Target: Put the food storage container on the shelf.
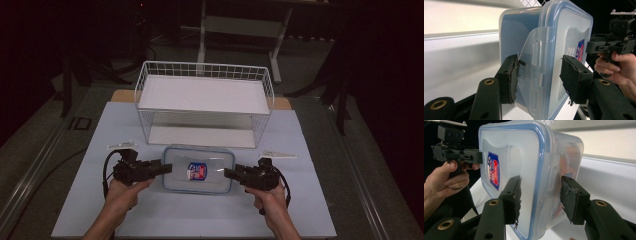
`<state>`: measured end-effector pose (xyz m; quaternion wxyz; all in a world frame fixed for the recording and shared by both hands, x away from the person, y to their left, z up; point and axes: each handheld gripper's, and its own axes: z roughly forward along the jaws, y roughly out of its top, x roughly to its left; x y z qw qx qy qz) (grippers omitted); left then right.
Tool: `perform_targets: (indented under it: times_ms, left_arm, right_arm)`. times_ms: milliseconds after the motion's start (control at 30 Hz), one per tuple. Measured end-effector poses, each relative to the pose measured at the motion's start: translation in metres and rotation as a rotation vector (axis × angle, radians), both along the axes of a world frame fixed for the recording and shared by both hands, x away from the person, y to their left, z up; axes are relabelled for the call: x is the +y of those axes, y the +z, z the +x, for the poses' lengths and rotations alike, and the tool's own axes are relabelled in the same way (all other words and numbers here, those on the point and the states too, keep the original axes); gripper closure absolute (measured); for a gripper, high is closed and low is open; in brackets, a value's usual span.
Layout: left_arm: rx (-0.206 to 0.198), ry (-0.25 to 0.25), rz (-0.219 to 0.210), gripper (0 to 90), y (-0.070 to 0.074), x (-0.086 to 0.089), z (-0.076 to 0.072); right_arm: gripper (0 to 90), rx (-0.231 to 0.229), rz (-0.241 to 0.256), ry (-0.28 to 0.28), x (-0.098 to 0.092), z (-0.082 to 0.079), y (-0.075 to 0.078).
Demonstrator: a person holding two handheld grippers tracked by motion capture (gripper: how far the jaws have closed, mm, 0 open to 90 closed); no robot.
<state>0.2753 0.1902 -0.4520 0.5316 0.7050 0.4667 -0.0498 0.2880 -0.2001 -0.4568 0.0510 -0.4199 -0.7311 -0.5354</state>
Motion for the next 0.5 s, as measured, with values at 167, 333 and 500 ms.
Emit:
perform_targets:
  times_ms: [167,333,500]
  left_arm:
    - [-0.012,0.001,-0.004,49.0,0.007,-0.002,0.001]
    - [-0.035,0.002,-0.014,49.0,0.020,-0.004,0.004]
    - [-0.058,0.000,-0.023,49.0,0.031,-0.004,0.006]
  right_arm:
    - [52.3,-0.016,0.004,-0.004,-0.002,0.001,0.007]
    - [52.3,-0.049,0.012,-0.013,-0.005,0.002,0.020]
    - [52.3,-0.082,0.010,-0.013,-0.006,0.003,0.034]
